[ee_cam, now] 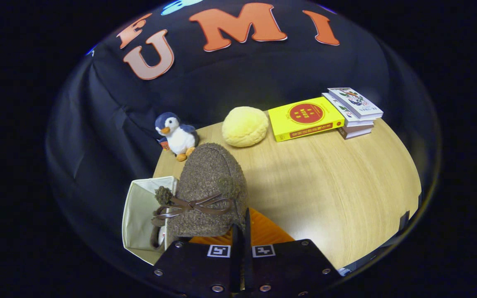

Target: Open the storage box then place both shoes into the box .Put the left shoe in first, then the right shoe, with the right side of both shoes facing outward in a uniform manner.

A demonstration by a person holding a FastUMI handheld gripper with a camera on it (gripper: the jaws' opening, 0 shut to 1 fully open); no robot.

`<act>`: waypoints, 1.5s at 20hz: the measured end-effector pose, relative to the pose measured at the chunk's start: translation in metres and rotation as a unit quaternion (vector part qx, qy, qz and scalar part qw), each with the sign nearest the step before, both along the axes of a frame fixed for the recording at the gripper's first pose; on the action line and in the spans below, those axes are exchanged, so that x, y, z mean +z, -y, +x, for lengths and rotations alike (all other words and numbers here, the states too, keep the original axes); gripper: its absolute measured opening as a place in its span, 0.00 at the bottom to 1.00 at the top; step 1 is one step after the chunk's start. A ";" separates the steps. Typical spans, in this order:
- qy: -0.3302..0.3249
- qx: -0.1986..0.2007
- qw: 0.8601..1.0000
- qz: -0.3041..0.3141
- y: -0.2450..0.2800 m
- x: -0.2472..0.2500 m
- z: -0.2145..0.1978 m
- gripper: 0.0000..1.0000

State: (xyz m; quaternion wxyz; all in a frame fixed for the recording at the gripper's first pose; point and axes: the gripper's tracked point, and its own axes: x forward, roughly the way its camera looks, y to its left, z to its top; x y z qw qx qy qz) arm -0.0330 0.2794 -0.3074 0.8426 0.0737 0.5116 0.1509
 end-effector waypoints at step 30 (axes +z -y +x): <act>0.029 0.073 0.994 0.073 -0.057 0.074 -0.034 0.73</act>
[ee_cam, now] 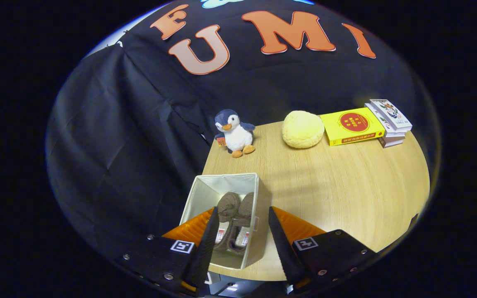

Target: Open the storage box then place both shoes into the box .Put the left shoe in first, then the right shoe, with the right side of both shoes facing outward in a uniform manner.

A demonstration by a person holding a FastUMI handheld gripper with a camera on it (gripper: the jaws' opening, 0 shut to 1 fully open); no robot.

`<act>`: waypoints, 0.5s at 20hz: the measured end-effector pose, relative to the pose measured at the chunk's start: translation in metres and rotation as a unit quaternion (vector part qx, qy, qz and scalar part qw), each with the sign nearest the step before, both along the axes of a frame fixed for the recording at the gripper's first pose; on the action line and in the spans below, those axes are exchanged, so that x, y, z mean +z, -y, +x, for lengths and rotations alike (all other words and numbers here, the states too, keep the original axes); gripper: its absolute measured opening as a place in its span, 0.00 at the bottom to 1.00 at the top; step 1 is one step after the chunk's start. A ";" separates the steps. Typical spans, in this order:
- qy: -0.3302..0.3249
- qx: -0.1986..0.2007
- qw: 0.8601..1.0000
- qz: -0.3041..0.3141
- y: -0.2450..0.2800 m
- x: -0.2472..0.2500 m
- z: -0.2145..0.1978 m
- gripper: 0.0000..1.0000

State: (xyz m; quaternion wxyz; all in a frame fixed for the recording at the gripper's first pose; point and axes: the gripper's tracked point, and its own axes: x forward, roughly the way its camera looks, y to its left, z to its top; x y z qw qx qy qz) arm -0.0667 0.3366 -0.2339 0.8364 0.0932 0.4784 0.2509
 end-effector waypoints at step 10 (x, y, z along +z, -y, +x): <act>0.150 -0.038 0.987 0.051 0.135 0.087 0.051 0.97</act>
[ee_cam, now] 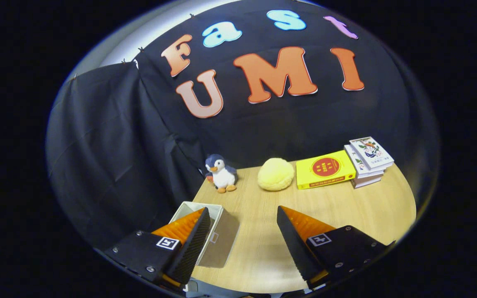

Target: Open the storage box then place both shoes into the box .Put the left shoe in first, then the right shoe, with the right side of both shoes facing outward in a uniform manner.

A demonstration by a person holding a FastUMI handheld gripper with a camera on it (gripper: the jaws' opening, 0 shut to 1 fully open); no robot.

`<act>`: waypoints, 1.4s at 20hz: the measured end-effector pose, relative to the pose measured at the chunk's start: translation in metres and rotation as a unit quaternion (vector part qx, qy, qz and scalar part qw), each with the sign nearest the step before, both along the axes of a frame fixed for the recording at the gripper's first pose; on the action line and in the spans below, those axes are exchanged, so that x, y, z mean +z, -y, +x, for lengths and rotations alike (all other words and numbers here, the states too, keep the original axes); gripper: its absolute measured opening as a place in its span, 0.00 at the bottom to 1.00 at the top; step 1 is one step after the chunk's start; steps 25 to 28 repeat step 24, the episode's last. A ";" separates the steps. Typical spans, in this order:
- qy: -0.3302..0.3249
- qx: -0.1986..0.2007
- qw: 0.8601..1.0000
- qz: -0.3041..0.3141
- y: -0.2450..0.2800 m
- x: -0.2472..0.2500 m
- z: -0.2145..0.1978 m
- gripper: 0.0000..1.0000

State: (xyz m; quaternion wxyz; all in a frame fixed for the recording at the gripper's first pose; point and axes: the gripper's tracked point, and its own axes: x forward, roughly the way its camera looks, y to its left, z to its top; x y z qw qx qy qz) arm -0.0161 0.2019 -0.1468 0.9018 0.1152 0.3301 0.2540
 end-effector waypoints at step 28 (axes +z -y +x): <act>0.349 -0.127 0.929 0.009 0.218 0.172 0.030 0.97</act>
